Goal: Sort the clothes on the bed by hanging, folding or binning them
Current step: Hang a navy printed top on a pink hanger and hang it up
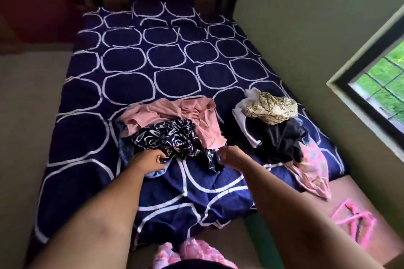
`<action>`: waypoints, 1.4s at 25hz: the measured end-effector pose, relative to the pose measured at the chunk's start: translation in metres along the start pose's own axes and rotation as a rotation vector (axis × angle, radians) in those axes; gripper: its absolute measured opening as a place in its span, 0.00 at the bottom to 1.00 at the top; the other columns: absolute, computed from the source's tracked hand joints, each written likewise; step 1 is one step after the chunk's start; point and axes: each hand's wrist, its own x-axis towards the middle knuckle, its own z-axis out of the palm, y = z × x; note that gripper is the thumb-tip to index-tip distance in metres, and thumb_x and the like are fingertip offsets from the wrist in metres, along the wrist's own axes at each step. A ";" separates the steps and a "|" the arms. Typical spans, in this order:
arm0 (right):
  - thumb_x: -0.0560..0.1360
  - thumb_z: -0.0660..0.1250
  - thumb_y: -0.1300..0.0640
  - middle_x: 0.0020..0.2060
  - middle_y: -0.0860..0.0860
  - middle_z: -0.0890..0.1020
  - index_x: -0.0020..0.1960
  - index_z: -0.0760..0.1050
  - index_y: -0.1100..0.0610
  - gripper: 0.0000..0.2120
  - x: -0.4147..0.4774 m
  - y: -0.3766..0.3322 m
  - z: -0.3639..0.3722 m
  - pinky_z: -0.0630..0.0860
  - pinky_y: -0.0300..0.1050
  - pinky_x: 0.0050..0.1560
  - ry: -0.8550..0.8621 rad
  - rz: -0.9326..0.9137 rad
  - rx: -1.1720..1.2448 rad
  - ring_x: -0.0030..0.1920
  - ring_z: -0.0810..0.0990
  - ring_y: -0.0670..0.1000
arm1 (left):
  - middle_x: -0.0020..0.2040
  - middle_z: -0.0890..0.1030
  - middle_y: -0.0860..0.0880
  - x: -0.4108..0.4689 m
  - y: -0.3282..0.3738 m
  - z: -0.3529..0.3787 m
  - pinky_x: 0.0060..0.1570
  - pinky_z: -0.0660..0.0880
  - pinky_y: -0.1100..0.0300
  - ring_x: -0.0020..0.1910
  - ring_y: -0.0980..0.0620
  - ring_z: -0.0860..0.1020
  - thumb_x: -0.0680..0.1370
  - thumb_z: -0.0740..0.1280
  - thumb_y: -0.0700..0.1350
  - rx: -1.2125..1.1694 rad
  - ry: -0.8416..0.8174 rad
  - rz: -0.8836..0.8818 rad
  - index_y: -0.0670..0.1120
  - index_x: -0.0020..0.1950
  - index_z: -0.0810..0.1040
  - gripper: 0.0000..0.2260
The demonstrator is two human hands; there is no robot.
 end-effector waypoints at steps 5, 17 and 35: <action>0.74 0.63 0.60 0.57 0.55 0.81 0.59 0.79 0.55 0.14 0.050 -0.009 0.005 0.71 0.41 0.55 -0.004 -0.053 0.017 0.57 0.78 0.54 | 0.53 0.82 0.55 0.005 -0.024 0.007 0.51 0.74 0.60 0.54 0.51 0.80 0.71 0.72 0.57 0.012 0.059 -0.123 0.57 0.59 0.78 0.17; 0.74 0.62 0.59 0.57 0.54 0.80 0.58 0.78 0.51 0.15 0.168 0.023 0.054 0.74 0.46 0.54 0.014 0.187 0.205 0.56 0.79 0.56 | 0.57 0.80 0.57 0.096 -0.032 0.083 0.52 0.75 0.59 0.55 0.52 0.80 0.72 0.71 0.55 -0.024 0.016 -0.181 0.58 0.62 0.76 0.19; 0.75 0.62 0.62 0.48 0.60 0.80 0.50 0.75 0.61 0.06 0.206 0.003 0.115 0.71 0.52 0.50 0.237 0.009 0.415 0.50 0.75 0.61 | 0.54 0.80 0.44 0.130 -0.035 0.095 0.47 0.73 0.49 0.55 0.42 0.74 0.80 0.64 0.46 -0.130 0.419 -0.431 0.46 0.55 0.81 0.09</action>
